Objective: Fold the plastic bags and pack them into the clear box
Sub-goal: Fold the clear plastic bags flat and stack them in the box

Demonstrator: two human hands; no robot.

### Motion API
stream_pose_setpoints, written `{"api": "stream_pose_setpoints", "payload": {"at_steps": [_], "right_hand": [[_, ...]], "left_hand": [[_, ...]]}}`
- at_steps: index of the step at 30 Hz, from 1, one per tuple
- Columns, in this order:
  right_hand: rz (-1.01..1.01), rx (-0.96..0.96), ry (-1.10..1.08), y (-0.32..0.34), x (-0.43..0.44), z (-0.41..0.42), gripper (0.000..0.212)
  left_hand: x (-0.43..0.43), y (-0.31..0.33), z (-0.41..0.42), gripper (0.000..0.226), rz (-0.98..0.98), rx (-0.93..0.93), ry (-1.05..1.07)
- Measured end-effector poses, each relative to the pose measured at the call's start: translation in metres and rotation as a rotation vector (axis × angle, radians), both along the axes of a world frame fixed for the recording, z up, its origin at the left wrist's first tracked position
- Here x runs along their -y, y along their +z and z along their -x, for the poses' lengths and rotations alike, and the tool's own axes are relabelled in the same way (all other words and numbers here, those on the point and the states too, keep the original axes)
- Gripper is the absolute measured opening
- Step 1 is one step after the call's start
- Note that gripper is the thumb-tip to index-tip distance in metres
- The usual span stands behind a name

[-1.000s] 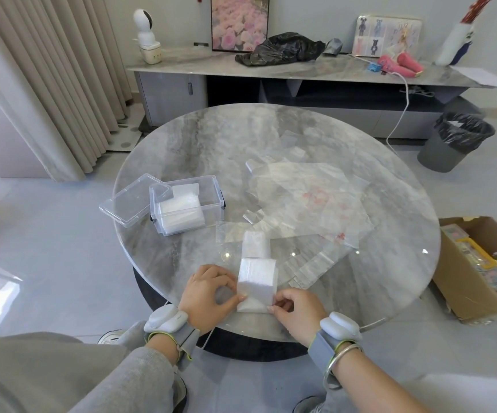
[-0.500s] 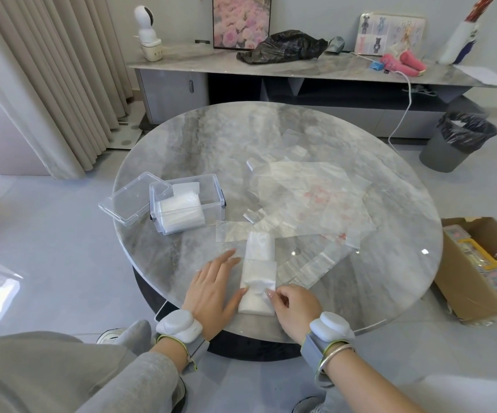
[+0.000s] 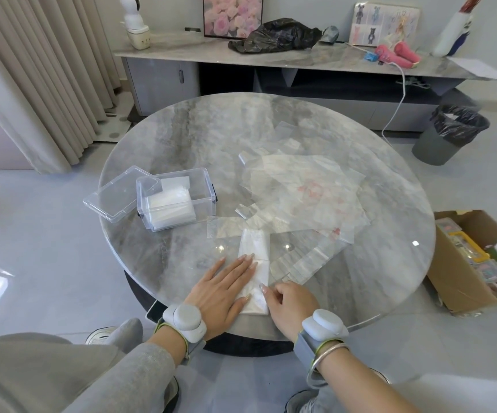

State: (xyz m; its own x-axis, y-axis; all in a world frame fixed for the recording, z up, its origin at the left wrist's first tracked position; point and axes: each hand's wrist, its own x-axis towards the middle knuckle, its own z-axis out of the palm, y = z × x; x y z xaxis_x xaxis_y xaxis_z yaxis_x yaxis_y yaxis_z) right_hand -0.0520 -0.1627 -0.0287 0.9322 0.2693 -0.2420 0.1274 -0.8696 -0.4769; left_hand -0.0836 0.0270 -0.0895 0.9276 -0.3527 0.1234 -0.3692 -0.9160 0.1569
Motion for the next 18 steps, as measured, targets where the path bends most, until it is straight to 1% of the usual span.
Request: {"api": "stream_pose_setpoints", "payload": {"at_steps": [2, 5, 9, 11, 13, 15, 18], "right_hand": [[-0.006, -0.082, -0.057, 0.000, -0.001, 0.001, 0.043], [-0.082, -0.187, -0.135, 0.000, -0.003, 0.000, 0.037], [-0.184, -0.334, -0.181, 0.004, -0.004, -0.003, 0.042], [-0.310, -0.469, -0.228, 0.008, -0.004, -0.002, 0.043], [-0.443, -0.622, -0.318, 0.015, -0.005, 0.000, 0.032], [-0.502, -0.730, -0.382, 0.021, -0.005, 0.000, 0.025], [-0.538, -0.769, -0.407, 0.021, -0.005, 0.000, 0.021]], "left_hand": [[0.000, 0.002, -0.001, 0.060, 0.007, 0.001, -0.001], [-0.001, 0.005, -0.006, 0.059, 0.049, 0.003, -0.007], [-0.004, 0.009, -0.010, 0.061, 0.097, 0.000, -0.002], [-0.003, 0.011, -0.011, 0.062, 0.102, 0.011, 0.007], [-0.003, 0.011, -0.010, 0.063, 0.097, 0.020, 0.015], [-0.003, 0.010, -0.009, 0.062, 0.092, 0.024, 0.017], [-0.002, 0.010, -0.008, 0.061, 0.099, 0.021, 0.020]]}}
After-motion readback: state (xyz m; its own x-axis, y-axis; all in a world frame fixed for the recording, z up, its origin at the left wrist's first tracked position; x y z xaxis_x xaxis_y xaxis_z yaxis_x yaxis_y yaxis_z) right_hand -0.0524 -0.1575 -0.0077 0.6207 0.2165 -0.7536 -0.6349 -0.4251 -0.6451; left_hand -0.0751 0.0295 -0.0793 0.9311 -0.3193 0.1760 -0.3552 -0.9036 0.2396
